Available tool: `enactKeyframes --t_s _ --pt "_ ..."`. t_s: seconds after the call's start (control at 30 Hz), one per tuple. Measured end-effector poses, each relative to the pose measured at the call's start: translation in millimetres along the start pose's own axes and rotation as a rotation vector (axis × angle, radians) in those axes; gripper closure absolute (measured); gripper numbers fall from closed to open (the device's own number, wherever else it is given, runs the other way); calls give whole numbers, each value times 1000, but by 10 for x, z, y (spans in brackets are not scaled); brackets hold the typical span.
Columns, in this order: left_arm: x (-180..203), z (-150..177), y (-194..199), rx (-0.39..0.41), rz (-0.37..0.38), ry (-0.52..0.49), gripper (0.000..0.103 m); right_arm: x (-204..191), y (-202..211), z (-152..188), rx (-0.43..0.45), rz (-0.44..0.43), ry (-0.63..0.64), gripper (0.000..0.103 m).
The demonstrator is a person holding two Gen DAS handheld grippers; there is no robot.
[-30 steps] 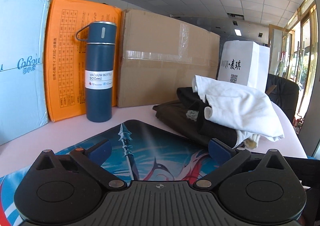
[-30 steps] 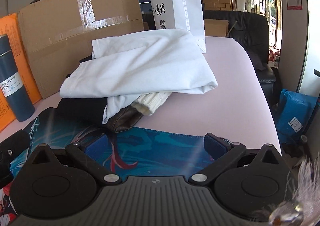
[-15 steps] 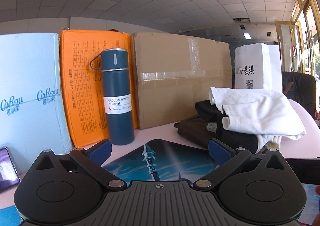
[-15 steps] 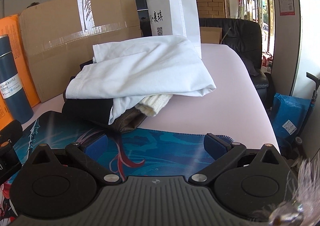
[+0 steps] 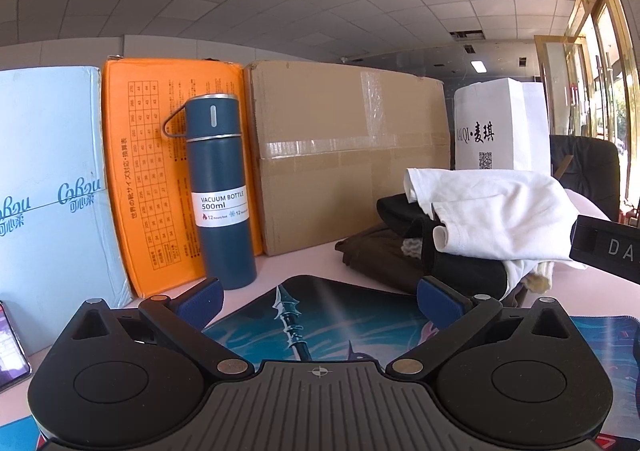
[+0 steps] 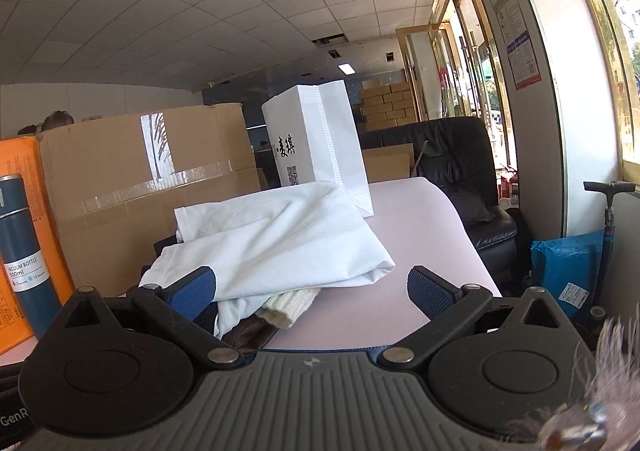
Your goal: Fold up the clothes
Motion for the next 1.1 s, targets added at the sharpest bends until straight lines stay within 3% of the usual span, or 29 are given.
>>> enactKeyframes --t_s 0.37,1.1 --pt "-36 -5 -8 -16 -8 32 0 -63 -65 33 -61 18 45 0" --pt "3 -7 -12 -27 13 20 0 -87 -57 34 -62 13 61 0"
Point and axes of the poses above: each gripper's, at about its wrist camera, not at the fingertips, and y roughly against the way its jaws point, x to its right, z to its underside, the point moved 1 cm from there along -y, roughly the way its jaws point, and after that the axes turned 6 degrees about -z, right-handed, at the moved point
